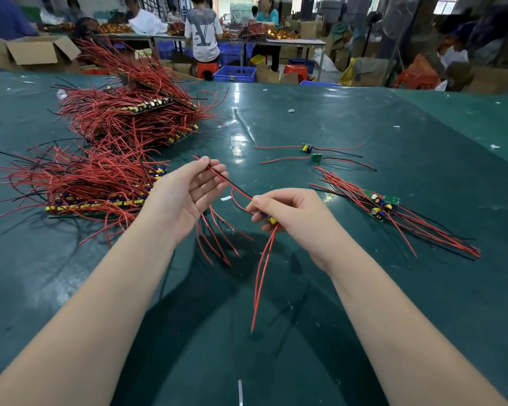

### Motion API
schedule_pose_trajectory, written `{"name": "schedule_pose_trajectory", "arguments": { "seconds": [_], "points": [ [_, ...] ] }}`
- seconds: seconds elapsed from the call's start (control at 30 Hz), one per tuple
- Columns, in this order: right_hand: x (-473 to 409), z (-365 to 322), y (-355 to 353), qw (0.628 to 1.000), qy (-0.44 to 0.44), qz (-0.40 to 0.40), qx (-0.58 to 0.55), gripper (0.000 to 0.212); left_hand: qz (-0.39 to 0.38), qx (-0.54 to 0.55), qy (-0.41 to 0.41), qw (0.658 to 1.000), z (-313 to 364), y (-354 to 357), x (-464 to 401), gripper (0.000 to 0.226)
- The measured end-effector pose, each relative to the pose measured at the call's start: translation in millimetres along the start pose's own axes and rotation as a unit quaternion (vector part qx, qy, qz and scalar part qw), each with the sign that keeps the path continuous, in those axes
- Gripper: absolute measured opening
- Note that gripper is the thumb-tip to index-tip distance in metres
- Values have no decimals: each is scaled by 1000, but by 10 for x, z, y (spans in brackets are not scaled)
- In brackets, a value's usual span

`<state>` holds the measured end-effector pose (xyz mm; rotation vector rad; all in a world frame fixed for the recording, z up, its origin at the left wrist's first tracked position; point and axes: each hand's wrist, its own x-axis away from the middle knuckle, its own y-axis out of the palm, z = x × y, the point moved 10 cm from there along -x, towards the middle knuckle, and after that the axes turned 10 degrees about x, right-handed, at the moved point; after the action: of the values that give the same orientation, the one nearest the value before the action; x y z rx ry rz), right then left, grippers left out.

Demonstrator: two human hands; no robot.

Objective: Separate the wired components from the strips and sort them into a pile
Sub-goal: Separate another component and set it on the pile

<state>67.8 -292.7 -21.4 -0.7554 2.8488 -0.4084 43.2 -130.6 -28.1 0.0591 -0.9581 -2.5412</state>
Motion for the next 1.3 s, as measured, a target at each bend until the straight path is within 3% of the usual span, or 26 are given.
{"name": "schedule_pose_trajectory", "arguments": {
  "seconds": [0.33,0.77,0.97,1.13,1.3],
  "points": [
    [26,95,61,997,61,-27,-39,21,-16,-80,75,994,97,72,41,18],
    [1,96,-42,999,35,30,-24,24,-82,-135,63,985,-79,224,67,13],
    [-6,106,21,999,29,14,-40,23,-61,-153,108,980,-13,185,59,12],
    [-17,209,-23,994,62,33,-89,19,-89,-136,44,986,-193,269,61,25],
    [-24,264,-331,977,68,157,-125,15,-142,-237,-87,957,-568,352,193,31]
  ]
}}
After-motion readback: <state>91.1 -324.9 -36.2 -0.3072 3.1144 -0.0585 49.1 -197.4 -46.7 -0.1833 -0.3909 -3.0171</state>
